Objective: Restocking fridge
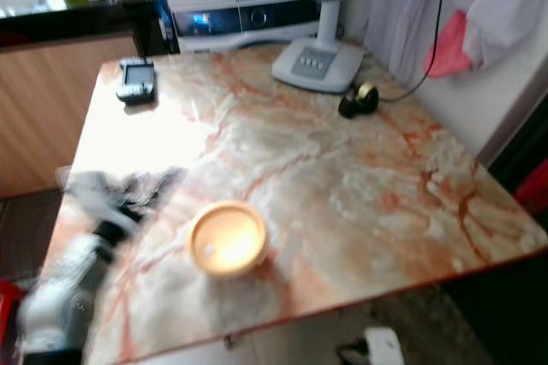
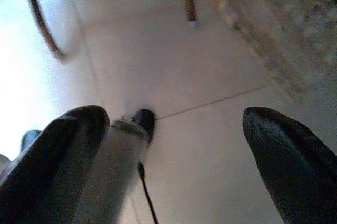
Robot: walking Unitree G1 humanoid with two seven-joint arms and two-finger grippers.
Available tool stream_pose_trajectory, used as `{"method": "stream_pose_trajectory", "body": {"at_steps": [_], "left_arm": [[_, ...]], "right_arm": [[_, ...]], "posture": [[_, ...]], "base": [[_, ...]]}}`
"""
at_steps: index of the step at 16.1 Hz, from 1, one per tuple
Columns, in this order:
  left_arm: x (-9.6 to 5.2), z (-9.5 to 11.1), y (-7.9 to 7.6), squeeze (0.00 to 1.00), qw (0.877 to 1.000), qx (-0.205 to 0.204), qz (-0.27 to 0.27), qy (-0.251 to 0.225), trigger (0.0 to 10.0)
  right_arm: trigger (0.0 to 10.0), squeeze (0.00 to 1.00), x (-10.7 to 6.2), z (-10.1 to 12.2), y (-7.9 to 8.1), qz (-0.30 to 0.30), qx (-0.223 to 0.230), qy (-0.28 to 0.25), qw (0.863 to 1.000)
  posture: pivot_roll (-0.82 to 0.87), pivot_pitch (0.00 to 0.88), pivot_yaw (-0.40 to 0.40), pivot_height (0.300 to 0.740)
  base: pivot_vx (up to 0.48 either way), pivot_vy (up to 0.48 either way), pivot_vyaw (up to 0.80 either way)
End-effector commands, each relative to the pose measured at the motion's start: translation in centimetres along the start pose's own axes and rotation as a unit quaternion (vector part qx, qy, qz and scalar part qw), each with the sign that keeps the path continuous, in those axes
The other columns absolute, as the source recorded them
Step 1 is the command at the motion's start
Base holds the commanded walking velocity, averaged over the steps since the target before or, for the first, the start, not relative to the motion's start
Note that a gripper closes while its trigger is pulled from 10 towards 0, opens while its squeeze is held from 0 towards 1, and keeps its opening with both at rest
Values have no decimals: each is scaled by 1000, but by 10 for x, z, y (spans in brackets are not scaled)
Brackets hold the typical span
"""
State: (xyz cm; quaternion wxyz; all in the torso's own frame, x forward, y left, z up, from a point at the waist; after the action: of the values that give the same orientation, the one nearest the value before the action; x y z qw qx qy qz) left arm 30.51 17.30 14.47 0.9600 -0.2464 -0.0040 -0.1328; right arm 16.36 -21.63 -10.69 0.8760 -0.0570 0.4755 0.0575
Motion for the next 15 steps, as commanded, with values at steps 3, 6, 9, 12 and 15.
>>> {"method": "stream_pose_trajectory", "body": {"at_steps": [3, 6, 9, 12, 15], "left_arm": [[-9, -2, -2, 0, 1000, 7, -12, 17, 10000], [-14, -9, -7, 0, 1000, -2, -1, 15, 10000], [-12, -17, -9, 0, 1000, -2, -1, 30, 10000], [-12, -25, -14, 0, 998, -16, -16, 54, 10000], [-18, -34, -15, 0, 997, -43, -8, 63, 10000]], "right_arm": [[10000, 0, 1, 0, 5, 8, 0, 0, 1000], [10000, 0, 1, -1, 5, 10, -3, 2, 1000], [10000, 0, 1, -1, 5, 12, -7, 3, 1000], [10000, 0, 1, -1, 6, 13, -8, 1, 1000], [10000, 0, 1, -1, 6, 12, -7, 1, 1000]], "posture": [[108, 63, -41, 740], [112, 67, -43, 740], [127, 69, -50, 740], [119, 69, -50, 740], [121, 74, -47, 740]], "base": [[0, 0, 0], [0, -100, 0], [0, -120, 0], [0, 0, 0], [0, 0, 0]]}}
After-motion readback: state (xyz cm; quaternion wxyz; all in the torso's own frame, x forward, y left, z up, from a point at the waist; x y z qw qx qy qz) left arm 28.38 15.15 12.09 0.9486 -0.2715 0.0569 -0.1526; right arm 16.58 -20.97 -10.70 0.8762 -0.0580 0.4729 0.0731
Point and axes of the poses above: a point about 5 cm out from each wrist's last joint towards the gripper, its own x axis pointing out of the wrist towards the gripper, its own z axis along the axis of the wrist's last joint, y = z × x, the point moved 2 cm from there along x, pointing out of the wrist towards the gripper, and after that the axes turned 11 degrees about -x, right-handed, at the moved point
